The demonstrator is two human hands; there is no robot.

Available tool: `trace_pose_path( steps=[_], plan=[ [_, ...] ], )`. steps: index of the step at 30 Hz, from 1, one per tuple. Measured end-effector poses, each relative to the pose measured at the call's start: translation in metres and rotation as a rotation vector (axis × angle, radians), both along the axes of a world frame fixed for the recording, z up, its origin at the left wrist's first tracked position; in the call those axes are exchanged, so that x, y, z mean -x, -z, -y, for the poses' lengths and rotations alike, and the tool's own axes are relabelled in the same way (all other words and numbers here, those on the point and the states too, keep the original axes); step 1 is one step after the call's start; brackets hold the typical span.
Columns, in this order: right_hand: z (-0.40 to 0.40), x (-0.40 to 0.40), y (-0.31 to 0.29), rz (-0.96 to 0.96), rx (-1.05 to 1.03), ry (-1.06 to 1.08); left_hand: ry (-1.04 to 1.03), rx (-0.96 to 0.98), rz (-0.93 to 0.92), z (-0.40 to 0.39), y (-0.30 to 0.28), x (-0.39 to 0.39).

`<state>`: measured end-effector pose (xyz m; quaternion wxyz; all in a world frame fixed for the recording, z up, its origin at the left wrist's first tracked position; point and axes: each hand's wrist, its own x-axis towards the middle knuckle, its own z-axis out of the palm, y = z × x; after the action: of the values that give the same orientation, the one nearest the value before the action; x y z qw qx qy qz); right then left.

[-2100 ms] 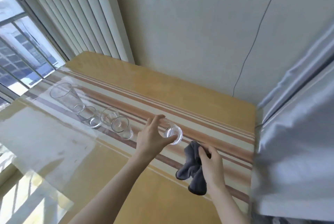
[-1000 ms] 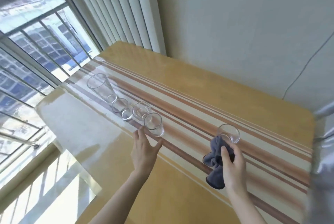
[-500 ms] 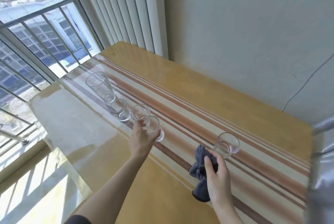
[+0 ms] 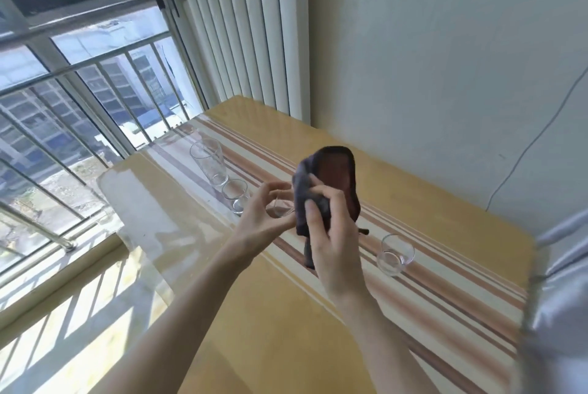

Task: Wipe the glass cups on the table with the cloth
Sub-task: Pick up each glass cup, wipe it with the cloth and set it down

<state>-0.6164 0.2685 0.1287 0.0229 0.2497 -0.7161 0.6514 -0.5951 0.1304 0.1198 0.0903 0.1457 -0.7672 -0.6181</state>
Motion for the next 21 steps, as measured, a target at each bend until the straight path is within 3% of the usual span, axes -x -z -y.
trace_pose_path(
  steps=[3,6,11,16,18,21],
  plan=[
    [0.007,-0.002,0.001,-0.212,-0.141,0.103,-0.004,-0.046,-0.058,-0.002,-0.015,-0.014],
    [0.002,-0.004,-0.003,-0.208,-0.15,0.158,0.051,-0.1,-0.095,0.003,-0.027,-0.022],
    [-0.016,-0.005,-0.012,0.025,-0.071,0.017,0.067,-0.163,-0.124,0.01,-0.037,-0.034],
    [-0.025,-0.004,-0.016,0.672,0.253,-0.306,0.122,-0.239,-0.106,0.01,-0.034,-0.038],
    [-0.026,-0.007,-0.016,0.723,0.345,-0.297,0.181,-0.212,-0.061,0.011,-0.034,-0.039],
    [-0.026,-0.009,-0.013,0.54,0.345,-0.199,0.226,-0.075,0.06,0.011,-0.046,-0.039]
  ],
)
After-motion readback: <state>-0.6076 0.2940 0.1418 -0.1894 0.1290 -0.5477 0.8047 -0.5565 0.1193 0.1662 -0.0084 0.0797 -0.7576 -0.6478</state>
